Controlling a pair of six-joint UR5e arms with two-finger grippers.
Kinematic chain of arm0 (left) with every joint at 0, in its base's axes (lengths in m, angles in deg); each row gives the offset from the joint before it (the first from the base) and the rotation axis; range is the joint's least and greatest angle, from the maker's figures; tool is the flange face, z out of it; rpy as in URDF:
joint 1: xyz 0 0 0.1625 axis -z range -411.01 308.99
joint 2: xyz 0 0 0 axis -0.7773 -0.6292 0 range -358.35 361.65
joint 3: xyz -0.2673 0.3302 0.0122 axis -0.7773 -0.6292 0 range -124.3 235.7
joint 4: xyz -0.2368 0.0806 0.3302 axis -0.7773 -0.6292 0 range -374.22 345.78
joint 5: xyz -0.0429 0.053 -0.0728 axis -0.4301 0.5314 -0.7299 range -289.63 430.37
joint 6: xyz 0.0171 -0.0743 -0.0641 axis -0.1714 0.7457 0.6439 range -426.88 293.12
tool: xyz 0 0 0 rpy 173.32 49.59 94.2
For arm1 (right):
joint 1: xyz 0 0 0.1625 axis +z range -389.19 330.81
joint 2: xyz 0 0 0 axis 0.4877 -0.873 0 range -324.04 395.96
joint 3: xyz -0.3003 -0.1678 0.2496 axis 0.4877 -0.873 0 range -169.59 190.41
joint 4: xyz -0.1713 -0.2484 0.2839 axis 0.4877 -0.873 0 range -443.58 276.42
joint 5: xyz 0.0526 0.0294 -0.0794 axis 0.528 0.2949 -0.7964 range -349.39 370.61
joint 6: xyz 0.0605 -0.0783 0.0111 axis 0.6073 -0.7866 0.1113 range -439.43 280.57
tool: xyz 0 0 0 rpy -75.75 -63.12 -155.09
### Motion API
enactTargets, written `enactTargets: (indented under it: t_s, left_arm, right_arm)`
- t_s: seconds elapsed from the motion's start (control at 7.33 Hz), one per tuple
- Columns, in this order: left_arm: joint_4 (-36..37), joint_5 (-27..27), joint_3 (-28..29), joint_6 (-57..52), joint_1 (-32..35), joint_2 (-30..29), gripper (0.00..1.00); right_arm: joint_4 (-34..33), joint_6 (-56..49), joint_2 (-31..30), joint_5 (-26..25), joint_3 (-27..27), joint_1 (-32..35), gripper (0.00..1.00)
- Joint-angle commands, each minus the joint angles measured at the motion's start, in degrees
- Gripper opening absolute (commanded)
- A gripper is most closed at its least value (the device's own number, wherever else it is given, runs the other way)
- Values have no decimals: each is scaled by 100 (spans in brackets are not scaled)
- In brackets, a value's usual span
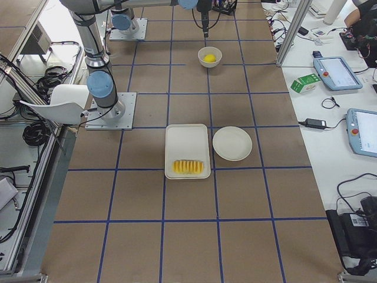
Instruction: Place bowl and put lemon in it
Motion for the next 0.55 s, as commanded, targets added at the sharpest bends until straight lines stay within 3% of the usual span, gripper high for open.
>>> enactTargets:
  t_s: [0.0, 0.41]
  left_arm:
    - [-9, -18, -3, 0, 0, -8, 100]
    - [0, -44, -20, 0, 0, -8, 100]
  right_arm:
    - [414, -1183, -88, 101, -111, -869, 100]
    - [655, -1543, -220, 232, -76, -1277, 100]
